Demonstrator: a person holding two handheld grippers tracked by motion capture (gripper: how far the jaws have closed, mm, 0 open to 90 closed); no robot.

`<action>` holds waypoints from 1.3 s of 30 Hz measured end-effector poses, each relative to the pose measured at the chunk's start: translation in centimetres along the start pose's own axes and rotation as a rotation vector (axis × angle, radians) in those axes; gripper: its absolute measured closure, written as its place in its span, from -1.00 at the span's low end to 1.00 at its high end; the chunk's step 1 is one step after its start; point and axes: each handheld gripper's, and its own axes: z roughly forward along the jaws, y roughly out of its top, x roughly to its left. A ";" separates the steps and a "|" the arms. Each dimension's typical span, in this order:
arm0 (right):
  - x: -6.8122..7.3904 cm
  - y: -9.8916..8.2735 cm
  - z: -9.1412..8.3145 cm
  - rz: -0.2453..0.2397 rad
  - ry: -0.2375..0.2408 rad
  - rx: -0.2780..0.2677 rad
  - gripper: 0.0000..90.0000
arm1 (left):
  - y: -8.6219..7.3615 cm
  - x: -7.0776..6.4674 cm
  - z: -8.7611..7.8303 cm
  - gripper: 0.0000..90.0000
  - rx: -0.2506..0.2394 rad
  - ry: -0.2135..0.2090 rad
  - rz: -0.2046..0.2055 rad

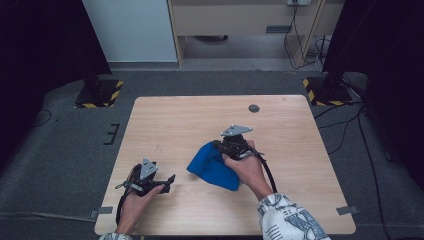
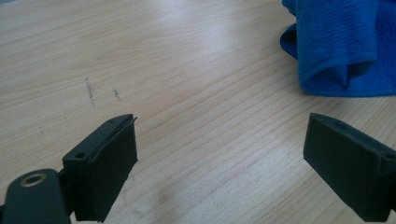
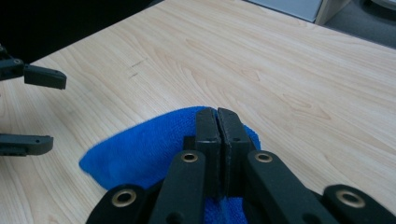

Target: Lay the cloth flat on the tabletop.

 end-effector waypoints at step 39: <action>-6.8 -1.8 -0.3 0.085 -0.125 0.031 0.61 | 0.3 0.3 -0.3 -0.76 -0.042 0.014 -0.022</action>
